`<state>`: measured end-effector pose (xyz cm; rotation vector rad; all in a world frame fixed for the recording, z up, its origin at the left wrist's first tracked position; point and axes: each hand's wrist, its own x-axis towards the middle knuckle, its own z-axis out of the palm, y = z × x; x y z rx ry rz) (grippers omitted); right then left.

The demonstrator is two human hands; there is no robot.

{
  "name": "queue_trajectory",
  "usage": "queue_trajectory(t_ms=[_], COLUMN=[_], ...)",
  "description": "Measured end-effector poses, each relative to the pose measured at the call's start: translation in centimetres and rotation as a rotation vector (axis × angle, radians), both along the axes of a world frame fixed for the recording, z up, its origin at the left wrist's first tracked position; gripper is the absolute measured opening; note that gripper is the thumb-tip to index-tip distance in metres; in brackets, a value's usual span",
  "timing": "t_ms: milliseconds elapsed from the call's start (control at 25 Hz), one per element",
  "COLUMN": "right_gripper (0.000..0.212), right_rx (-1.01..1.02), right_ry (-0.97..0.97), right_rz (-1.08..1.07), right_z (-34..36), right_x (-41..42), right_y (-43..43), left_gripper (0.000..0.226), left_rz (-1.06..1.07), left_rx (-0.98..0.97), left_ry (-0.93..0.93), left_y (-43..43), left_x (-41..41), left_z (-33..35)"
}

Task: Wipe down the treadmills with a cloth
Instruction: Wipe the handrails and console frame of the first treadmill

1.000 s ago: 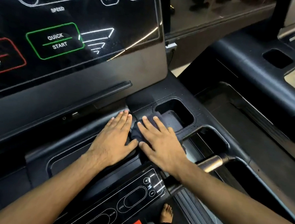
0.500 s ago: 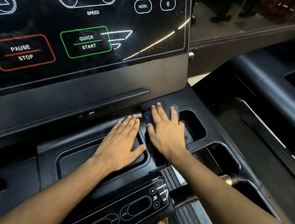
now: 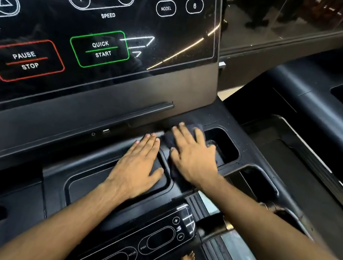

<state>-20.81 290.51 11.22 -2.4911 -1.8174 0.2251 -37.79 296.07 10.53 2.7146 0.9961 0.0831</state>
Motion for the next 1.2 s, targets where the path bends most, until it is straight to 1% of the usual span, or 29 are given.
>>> queue_trajectory(t_ms=[40, 80, 160, 200, 240, 320, 360, 480, 520, 560, 640, 680, 760, 800, 840, 920, 960, 1040, 1120, 1200], right_gripper=[0.064, 0.064, 0.065, 0.066, 0.066, 0.067, 0.067, 0.066, 0.065, 0.065, 0.065, 0.065, 0.066, 0.066, 0.066, 0.068, 0.07, 0.07, 0.069, 0.068], right_rx=[-0.051, -0.064, -0.004, -0.003, 0.005, -0.019, -0.042, 0.006, 0.031, 0.05, 0.098, 0.128, 0.154, 0.17, 0.171, 0.176, 0.17, 0.144, 0.157, 0.155], right_ry=[0.025, 0.034, -0.015, -0.019, 0.017, 0.116, 0.138, 0.071, 0.078, 0.125, 0.287, 0.336, 0.279, 0.264, 0.266, 0.333, 0.358, 0.273, 0.182, 0.182], right_rz=[-0.077, -0.09, 0.077, 0.125, 0.067, -0.204, -0.251, 0.0, -0.016, -0.174, -0.637, -0.761, -0.737, -0.718, -0.744, -0.908, -0.954, -0.864, -0.784, -0.882], right_z=[0.7, 0.9, 0.0, -0.2, -0.5, 0.0, 0.1, -0.9, -1.4, -1.6, -1.5, -1.8, -2.4, -2.6, -2.5, -1.8, -1.8, -2.6, -2.9, -2.5], right_x=[0.2, -0.2, -1.5, -1.1, 0.0, 1.4, 0.9, -1.3, -0.1, 1.4, 2.2, 1.3, -0.7, -0.1, 1.4, 3.7, 3.7, 2.4, 3.5, 7.2], right_y=[-0.3, -1.1, -3.5, -4.5, -4.9, -5.0, -5.1, -7.1, -7.3, -7.1, -6.8, -6.7, -6.4, -6.1, -5.7, -5.1, -5.0, -5.5, -6.0, -5.3], left_gripper=[0.08, 0.079, 0.076, 0.074, 0.073, 0.073, 0.073, 0.073, 0.074, 0.074, 0.074, 0.075, 0.075, 0.075, 0.075, 0.074, 0.074, 0.072, 0.07, 0.069], left_rz=[-0.006, -0.008, -0.003, -0.008, -0.018, -0.039, -0.046, -0.071, -0.086, -0.105, -0.136, -0.136, -0.149, -0.164, -0.175, -0.183, -0.186, -0.214, -0.246, -0.247], left_rx=[-0.014, -0.03, -0.032, -0.023, -0.014, -0.005, -0.004, 0.004, 0.0, -0.003, -0.006, -0.006, 0.005, 0.004, -0.001, -0.003, -0.001, 0.007, 0.037, 0.053], left_ry=[0.001, 0.008, 0.003, 0.006, 0.008, 0.02, 0.027, 0.02, 0.015, 0.017, 0.03, 0.029, 0.023, 0.02, 0.018, 0.018, 0.022, 0.036, 0.031, 0.025], left_y=[-0.1, -0.4, -0.6, -0.5, -0.4, -0.6, -0.7, -0.8, -0.6, -0.5, -0.7, -0.9, -1.1, -1.0, -1.0, -1.0, -1.2, -1.5, -1.4, -1.4], left_x=[0.0, 0.1, 0.1, 0.2, 0.3, 0.4, 0.5, 1.0, 1.1, 1.2, 1.3, 1.4, 1.9, 2.2, 2.4, 2.8, 2.9, 3.3, 4.0, 4.8], left_z=[0.0, 0.1, 0.2, 0.3, 0.4, 0.2, 0.2, -0.1, -0.2, -0.3, -0.5, -0.6, -0.6, -0.5, -0.5, -0.6, -0.6, -0.6, -0.4, -0.3])
